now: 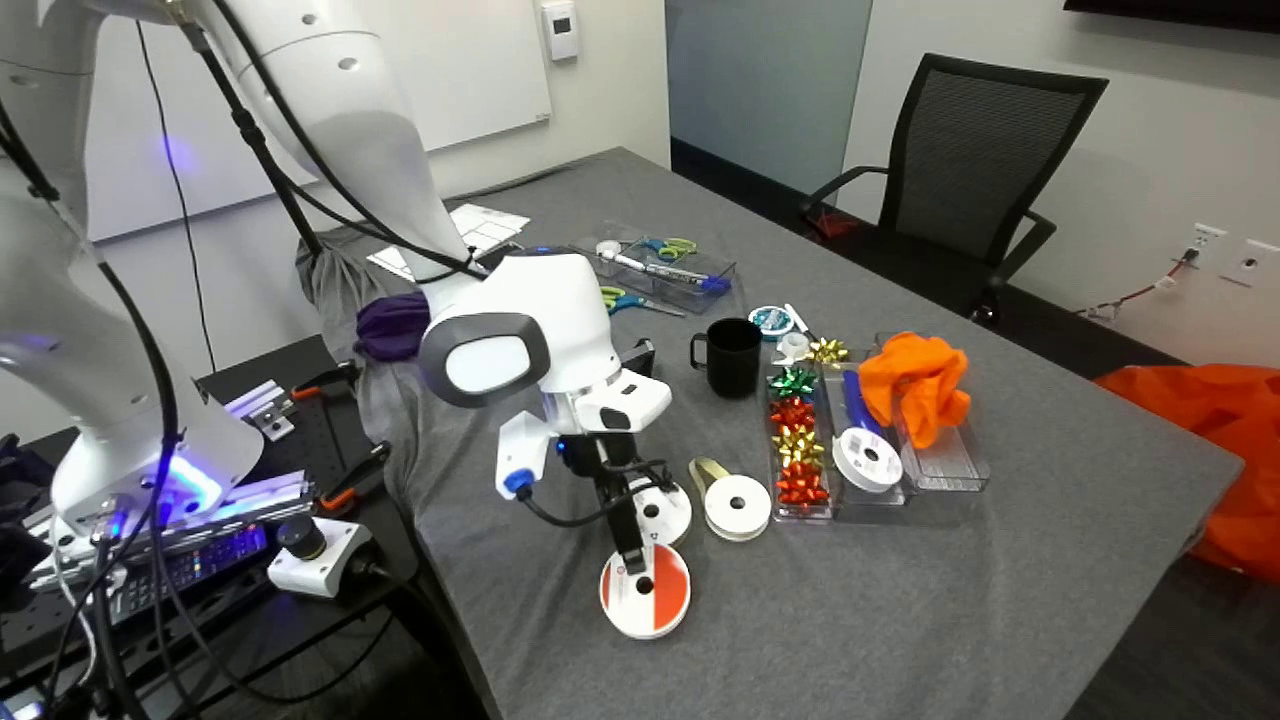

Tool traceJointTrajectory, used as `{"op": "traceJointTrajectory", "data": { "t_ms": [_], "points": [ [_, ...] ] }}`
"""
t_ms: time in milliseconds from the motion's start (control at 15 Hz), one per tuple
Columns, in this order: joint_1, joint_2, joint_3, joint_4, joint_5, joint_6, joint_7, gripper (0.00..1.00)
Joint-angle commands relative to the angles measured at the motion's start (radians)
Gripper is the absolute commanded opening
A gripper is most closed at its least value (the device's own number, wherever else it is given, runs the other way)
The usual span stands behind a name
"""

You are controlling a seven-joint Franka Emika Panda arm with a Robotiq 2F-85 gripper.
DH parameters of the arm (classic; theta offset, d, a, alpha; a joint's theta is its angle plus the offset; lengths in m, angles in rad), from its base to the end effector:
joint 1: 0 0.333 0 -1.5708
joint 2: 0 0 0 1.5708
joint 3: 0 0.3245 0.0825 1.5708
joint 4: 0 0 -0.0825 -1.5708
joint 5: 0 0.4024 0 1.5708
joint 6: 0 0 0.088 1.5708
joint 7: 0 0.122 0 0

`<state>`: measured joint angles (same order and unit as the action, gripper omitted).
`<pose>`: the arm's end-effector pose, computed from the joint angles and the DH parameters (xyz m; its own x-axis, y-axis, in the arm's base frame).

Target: Put the tape item in the container

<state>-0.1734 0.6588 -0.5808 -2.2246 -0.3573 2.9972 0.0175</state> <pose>0.4163 -0.3852 0.1106 0.9616 -0.2684 0.0568 -0.2666 -0.8653 0.4244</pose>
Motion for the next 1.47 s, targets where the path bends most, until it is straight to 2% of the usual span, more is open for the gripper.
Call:
{"op": "traceJointTrajectory", "data": {
  "t_ms": [0, 267, 333, 467, 1067, 1133, 1400],
  "points": [
    [0.078, 0.103, -0.083, 0.038, 0.019, 0.051, 0.031, 1.0],
    [0.128, 0.141, -0.128, 0.049, 0.048, 0.055, 0.027, 1.0],
    [0.135, 0.147, -0.133, 0.051, 0.055, 0.055, 0.026, 0.75],
    [0.14, 0.152, -0.135, 0.054, 0.066, 0.056, 0.02, 0.66],
    [0.153, 0.181, -0.139, 0.068, 0.106, 0.057, 0.025, 0.04],
    [0.157, 0.187, -0.141, 0.068, 0.109, 0.055, 0.025, 0.0],
    [0.167, 0.181, -0.15, 0.057, 0.109, 0.061, 0.008, 0.01]
  ]
}}
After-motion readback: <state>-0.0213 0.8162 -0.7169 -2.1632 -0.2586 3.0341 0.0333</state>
